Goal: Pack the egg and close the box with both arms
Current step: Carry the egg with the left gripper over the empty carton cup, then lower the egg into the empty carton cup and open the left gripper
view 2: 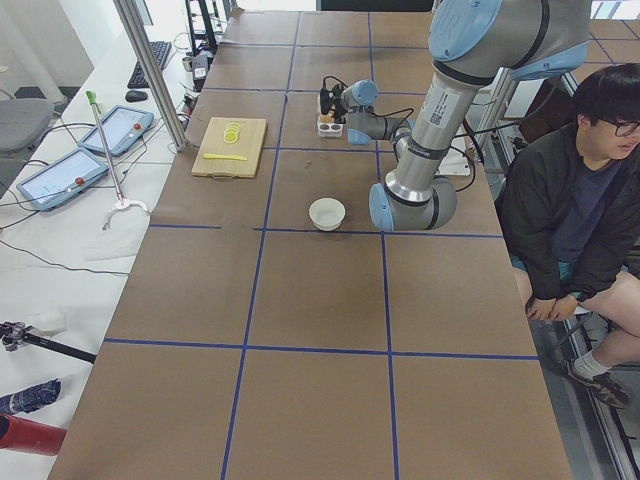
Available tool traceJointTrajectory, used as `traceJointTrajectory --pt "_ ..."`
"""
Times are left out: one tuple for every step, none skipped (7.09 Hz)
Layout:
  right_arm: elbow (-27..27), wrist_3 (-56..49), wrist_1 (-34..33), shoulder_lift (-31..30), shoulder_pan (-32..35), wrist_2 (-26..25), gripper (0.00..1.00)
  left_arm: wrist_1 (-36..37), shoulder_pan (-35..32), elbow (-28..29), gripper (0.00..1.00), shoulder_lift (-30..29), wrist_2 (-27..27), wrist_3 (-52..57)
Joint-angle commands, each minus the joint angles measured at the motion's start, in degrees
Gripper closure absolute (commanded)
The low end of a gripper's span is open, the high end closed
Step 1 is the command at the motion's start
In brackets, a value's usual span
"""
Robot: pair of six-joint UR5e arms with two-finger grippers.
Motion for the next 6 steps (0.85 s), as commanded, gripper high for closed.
traceJointTrajectory --pt "-0.07 0.0 0.0 -0.21 0.0 0.0 0.0 -0.27 0.75 2.25 0.58 -0.88 0.3 1.59" --pt "-0.07 0.0 0.0 -0.21 0.09 0.0 0.0 -0.27 0.93 2.43 0.58 -0.88 0.3 1.59" --pt "-0.07 0.0 0.0 -0.21 0.09 0.0 0.0 -0.27 1.02 3.13 0.58 -0.97 0.3 1.59" --pt "-0.07 0.0 0.0 -0.21 0.09 0.0 0.0 -0.27 1.02 3.48 0.58 -0.97 0.3 1.59" --pt "0.02 -0.08 0.0 -0.21 0.18 0.0 0.0 -0.27 1.2 3.75 0.57 -1.14 0.3 1.59" --pt "0.02 -0.09 0.0 -0.21 0.27 0.0 0.0 -0.27 1.29 3.92 0.57 -1.49 0.38 1.68"
